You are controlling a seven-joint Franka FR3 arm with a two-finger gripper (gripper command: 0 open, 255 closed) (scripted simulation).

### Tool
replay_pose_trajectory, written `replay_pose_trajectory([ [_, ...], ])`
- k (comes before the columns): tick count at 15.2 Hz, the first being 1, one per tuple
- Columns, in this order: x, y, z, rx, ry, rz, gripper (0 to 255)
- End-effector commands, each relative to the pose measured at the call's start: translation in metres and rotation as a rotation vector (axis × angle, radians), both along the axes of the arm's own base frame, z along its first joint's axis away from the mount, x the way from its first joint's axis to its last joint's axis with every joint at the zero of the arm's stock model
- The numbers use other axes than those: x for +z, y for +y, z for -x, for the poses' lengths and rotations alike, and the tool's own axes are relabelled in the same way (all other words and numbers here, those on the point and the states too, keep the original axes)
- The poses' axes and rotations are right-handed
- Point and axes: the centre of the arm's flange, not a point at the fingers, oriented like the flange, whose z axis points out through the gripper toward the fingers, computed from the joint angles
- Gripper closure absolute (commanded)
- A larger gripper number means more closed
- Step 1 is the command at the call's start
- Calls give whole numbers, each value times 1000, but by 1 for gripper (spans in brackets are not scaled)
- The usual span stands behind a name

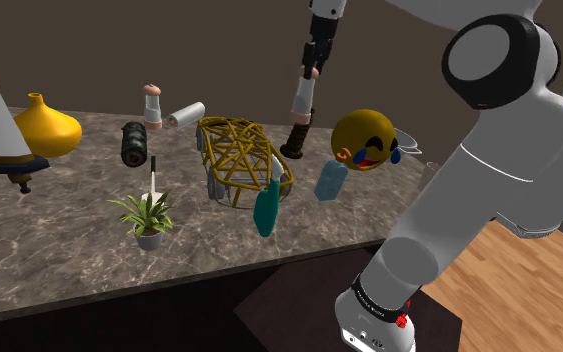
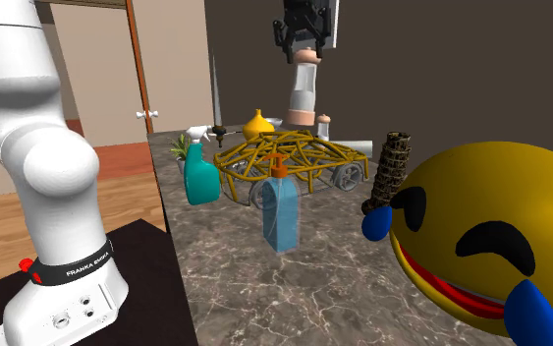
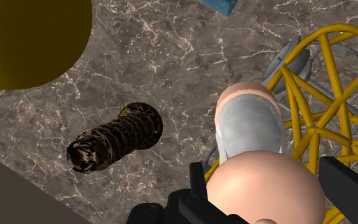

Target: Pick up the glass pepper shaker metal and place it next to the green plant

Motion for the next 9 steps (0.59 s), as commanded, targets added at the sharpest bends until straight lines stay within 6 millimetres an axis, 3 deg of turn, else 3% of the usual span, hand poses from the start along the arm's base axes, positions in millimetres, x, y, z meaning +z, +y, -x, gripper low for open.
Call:
replay_pose_trajectory([
  [1, 1, 25, 2, -1, 0, 1, 255],
  [9, 2, 131, 3, -1, 0, 1, 255],
])
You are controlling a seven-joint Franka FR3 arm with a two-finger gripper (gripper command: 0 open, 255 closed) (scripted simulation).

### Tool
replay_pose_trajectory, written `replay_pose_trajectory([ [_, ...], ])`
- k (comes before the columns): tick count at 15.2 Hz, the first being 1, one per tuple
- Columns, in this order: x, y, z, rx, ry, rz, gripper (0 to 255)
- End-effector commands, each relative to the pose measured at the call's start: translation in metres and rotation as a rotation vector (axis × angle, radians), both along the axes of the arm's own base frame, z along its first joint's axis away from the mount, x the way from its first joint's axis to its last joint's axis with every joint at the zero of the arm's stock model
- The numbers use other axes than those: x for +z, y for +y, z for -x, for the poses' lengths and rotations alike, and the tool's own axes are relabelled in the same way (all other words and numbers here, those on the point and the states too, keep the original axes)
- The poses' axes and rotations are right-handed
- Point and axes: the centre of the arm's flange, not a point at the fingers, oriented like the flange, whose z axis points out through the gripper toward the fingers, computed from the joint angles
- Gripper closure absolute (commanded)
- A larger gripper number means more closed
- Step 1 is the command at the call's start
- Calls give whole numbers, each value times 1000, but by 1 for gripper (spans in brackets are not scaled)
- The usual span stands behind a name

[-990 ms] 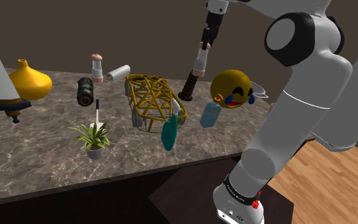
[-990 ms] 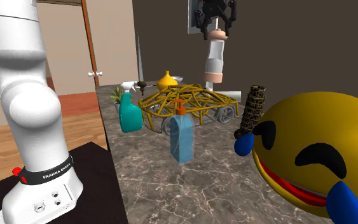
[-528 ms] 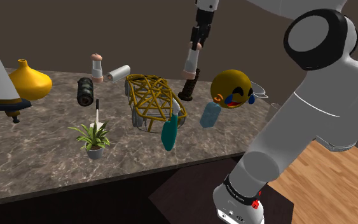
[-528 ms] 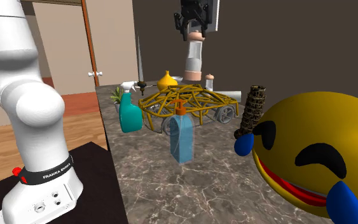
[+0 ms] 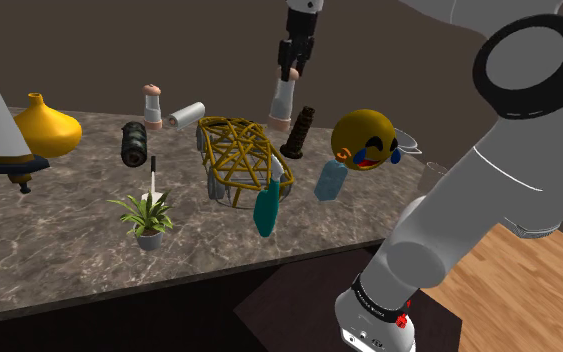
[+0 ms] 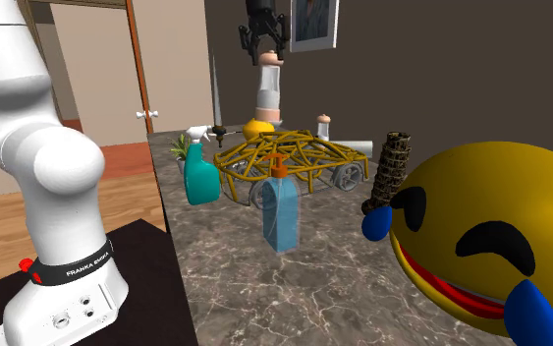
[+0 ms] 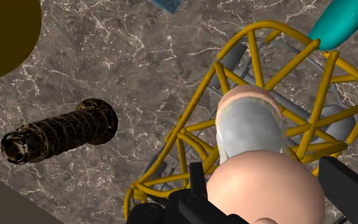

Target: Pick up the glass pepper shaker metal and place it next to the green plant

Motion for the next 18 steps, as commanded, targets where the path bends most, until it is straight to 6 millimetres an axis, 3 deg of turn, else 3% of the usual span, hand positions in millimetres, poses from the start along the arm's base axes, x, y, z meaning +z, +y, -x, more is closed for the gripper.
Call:
replay_pose_trajectory([
  [1, 5, 30, 2, -2, -1, 0, 255],
  [18, 6, 254, 4, -2, -1, 0, 255],
])
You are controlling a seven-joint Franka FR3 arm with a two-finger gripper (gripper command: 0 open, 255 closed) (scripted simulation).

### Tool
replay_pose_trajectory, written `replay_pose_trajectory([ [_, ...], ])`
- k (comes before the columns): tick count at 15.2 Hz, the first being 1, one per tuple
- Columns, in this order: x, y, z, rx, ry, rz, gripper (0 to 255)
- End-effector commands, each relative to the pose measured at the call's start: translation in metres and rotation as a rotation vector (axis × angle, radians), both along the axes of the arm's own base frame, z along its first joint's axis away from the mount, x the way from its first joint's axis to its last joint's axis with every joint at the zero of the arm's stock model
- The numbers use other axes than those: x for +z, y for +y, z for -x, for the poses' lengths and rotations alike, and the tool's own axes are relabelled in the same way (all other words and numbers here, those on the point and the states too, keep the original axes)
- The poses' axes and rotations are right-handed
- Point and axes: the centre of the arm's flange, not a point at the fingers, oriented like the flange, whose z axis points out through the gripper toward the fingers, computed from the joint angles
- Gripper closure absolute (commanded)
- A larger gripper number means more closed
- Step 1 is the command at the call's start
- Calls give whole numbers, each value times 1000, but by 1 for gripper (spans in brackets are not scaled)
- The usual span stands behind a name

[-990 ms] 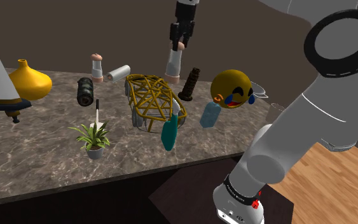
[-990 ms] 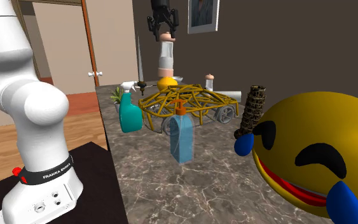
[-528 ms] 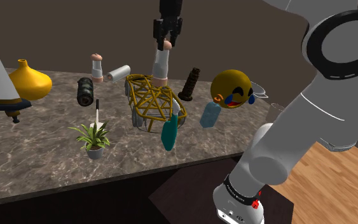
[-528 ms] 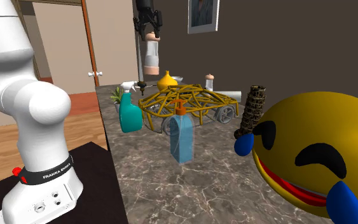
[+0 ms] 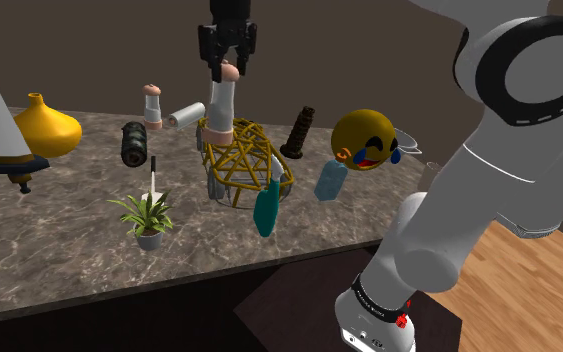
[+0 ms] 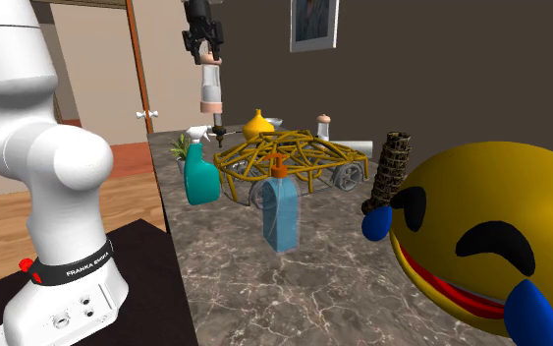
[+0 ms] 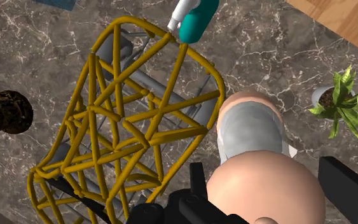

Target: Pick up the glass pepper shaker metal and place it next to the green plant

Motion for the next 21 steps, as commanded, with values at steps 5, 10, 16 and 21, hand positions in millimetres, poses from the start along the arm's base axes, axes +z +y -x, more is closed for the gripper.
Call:
replay_pose_trajectory([
  [5, -4, 68, -1, -1, -1, 0, 255],
  [10, -30, 68, -1, -1, -1, 0, 255],
  [16, -62, 68, -1, -1, -1, 0, 255],
  [21, -88, 68, -1, -1, -1, 0, 255],
])
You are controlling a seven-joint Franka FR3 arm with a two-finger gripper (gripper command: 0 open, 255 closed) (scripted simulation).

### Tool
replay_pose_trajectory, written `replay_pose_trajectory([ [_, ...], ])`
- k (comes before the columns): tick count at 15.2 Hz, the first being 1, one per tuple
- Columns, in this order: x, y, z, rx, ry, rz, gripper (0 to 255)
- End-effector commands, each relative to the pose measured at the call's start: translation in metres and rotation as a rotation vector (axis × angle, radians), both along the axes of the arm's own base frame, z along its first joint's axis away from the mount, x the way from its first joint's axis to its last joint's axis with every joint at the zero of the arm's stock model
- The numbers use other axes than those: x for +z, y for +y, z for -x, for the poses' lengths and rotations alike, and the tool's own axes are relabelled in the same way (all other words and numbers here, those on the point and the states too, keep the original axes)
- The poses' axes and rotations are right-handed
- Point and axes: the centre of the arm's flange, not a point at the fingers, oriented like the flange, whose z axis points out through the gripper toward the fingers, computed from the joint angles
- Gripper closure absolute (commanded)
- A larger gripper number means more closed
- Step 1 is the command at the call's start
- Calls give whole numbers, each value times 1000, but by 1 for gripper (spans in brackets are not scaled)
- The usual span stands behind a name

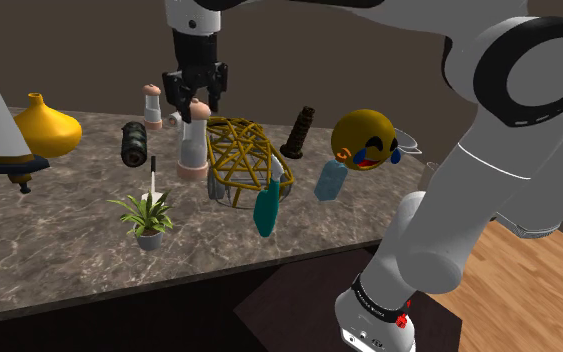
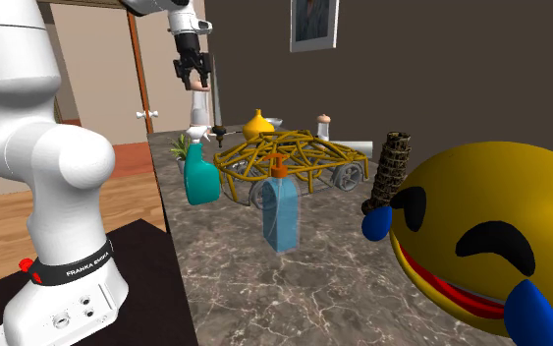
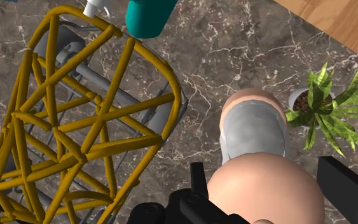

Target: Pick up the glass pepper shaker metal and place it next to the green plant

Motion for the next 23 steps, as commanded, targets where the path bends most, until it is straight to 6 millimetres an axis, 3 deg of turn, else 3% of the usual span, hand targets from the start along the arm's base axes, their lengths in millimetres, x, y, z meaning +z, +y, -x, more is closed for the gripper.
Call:
replay_pose_trajectory([
  [1, -11, 1, 1, 0, -1, 0, 255],
  [23, -127, 1, 1, 0, -1, 0, 255],
])
